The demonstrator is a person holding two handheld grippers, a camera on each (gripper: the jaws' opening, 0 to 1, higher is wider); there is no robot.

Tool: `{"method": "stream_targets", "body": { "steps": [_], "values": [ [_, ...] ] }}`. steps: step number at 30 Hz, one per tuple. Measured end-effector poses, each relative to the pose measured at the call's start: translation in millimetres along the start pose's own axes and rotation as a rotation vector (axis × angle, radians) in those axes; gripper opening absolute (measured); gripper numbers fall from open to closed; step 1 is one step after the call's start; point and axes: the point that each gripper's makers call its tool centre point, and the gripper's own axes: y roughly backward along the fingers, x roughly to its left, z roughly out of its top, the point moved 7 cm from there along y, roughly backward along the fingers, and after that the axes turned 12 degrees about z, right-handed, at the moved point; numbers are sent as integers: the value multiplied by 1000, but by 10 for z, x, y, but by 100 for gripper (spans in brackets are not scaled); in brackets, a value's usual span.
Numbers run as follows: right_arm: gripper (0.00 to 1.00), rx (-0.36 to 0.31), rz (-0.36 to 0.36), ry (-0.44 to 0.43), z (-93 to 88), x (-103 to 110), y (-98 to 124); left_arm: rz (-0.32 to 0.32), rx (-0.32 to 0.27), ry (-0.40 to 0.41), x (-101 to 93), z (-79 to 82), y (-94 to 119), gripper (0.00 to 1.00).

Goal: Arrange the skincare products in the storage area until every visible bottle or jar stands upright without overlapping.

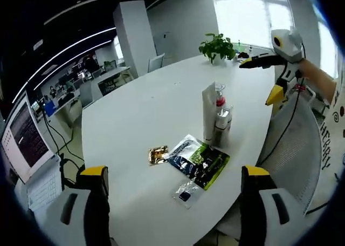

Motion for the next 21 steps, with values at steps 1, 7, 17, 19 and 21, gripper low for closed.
{"method": "stream_targets", "body": {
  "steps": [1, 7, 17, 19, 21],
  "values": [
    [100, 6, -3, -4, -14, 0, -4, -4, -1, 2, -4, -1, -1, 96],
    [100, -9, 20, -32, -4, 10, 19, -8, -7, -5, -7, -2, -3, 99],
    [100, -31, 33, -20, 63, 3, -21, -19, 9, 11, 30, -55, -76, 99],
    [100, -33, 34, -20, 64, -1, -22, -15, 19, 7, 42, -68, -89, 99],
    [100, -26, 35, -17, 64, 1, -36, -9, 23, 20, 62, -77, -108, 99]
  ]
}}
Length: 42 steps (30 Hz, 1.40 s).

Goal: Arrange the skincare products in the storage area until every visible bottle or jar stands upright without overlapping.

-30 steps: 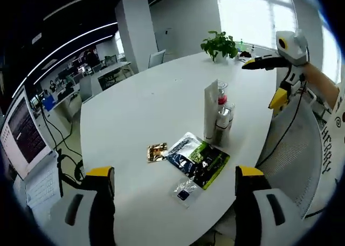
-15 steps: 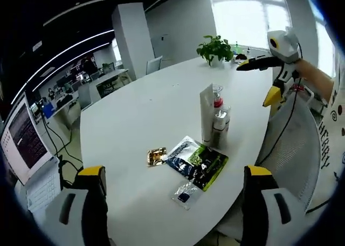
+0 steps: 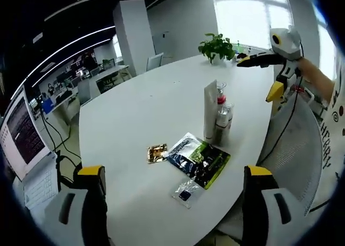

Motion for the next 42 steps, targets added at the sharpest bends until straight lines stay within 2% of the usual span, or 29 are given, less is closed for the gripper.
{"method": "stream_targets", "body": {
  "steps": [5, 14, 17, 20, 26, 32, 36, 41, 42],
  "values": [
    [100, -1, 16, -21, -12, 14, -17, -10, 10, -8, 12, -15, -25, 99],
    [98, -4, 3, -25, -15, -5, 1, -19, 19, -15, 52, -23, -101, 99],
    [97, 5, 12, -32, -21, 0, -57, -20, 26, -21, 74, -31, -128, 99],
    [95, 11, 13, -37, -32, -7, -60, -3, 42, -53, 115, -41, -152, 99],
    [84, 33, 28, -69, -74, 17, -63, -22, 34, -47, 162, -43, -225, 99],
    [80, 37, 47, -76, -109, 49, -90, -44, 38, -70, 211, -67, -325, 99],
    [74, 27, 58, -94, -102, 53, -88, -70, 45, -91, 243, -106, -438, 99],
    [66, 53, 74, -105, -123, 72, -121, -107, 53, -132, 263, -117, -569, 99],
    [65, 52, 76, -108, -130, 74, -127, -133, 52, -130, 264, -121, -609, 99]
  ]
}}
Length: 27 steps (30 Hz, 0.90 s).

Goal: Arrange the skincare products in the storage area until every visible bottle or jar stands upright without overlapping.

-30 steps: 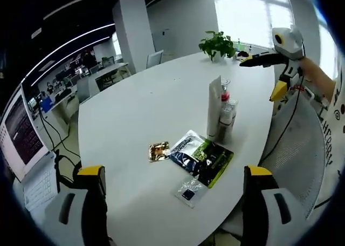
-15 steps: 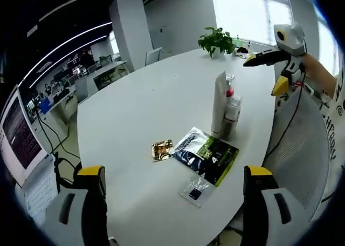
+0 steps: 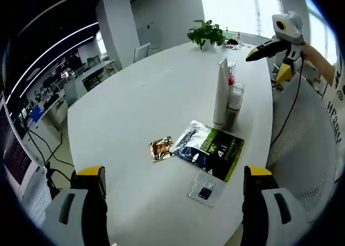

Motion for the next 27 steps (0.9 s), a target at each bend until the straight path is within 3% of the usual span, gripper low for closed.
{"method": "stream_targets", "body": {
  "steps": [10, 18, 22, 27],
  "values": [
    [54, 15, 21, -40, -48, 38, -18, -43, 49, -89, 133, -51, -286, 96],
    [45, 15, 36, -60, -69, 35, -31, -79, 48, -168, 224, -73, -472, 91],
    [42, 17, 48, -65, -65, 41, -35, -93, 59, -183, 267, -82, -571, 84],
    [41, 19, 49, -70, -68, 43, -40, -114, 66, -198, 293, -53, -667, 83]
  ]
}}
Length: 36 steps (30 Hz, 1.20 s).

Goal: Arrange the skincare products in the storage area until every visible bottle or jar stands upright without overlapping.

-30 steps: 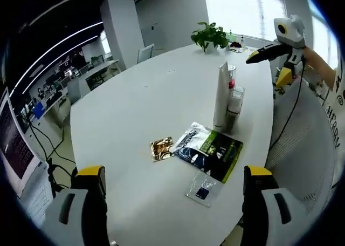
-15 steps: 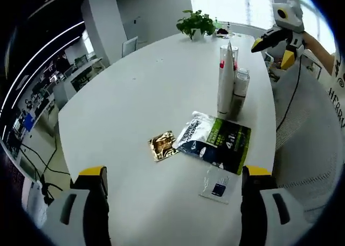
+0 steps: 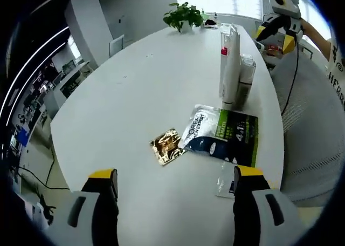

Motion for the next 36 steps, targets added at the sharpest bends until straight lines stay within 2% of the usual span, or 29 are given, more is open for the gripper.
{"method": "stream_targets", "body": {
  "steps": [3, 6, 8, 9, 13, 20, 24, 26, 27, 30, 36],
  "values": [
    [40, 1, -4, -5, 2, -7, 7, -17, -10, 15, 17, 42, -51, 87],
    [38, -16, -10, -11, 18, -17, 13, -23, -17, 4, 26, 76, -79, 78],
    [40, -7, -9, -17, 5, -14, 21, -30, -28, -78, 58, 102, -141, 77],
    [39, -2, -11, -15, 0, -14, 21, -40, -7, -96, 55, 96, -167, 77],
    [38, -1, -14, -17, -7, -10, 21, -69, -5, -126, 57, 126, -250, 71],
    [39, 13, -29, -27, -55, -22, 26, -111, 35, -170, 107, 130, -434, 69],
    [39, 10, -41, -35, -85, -33, 40, -147, 35, -284, 105, 142, -517, 65],
    [38, 9, -45, -41, -95, -36, 47, -159, 55, -286, 109, 125, -552, 63],
    [38, 8, -51, -41, -99, -37, 49, -180, 35, -313, 110, 138, -587, 63],
    [38, 14, -52, -47, -118, -37, 45, -208, 52, -363, 98, 145, -629, 59],
    [38, 12, -56, -58, -129, -39, 44, -210, 87, -322, 98, 228, -689, 54]
  ]
}}
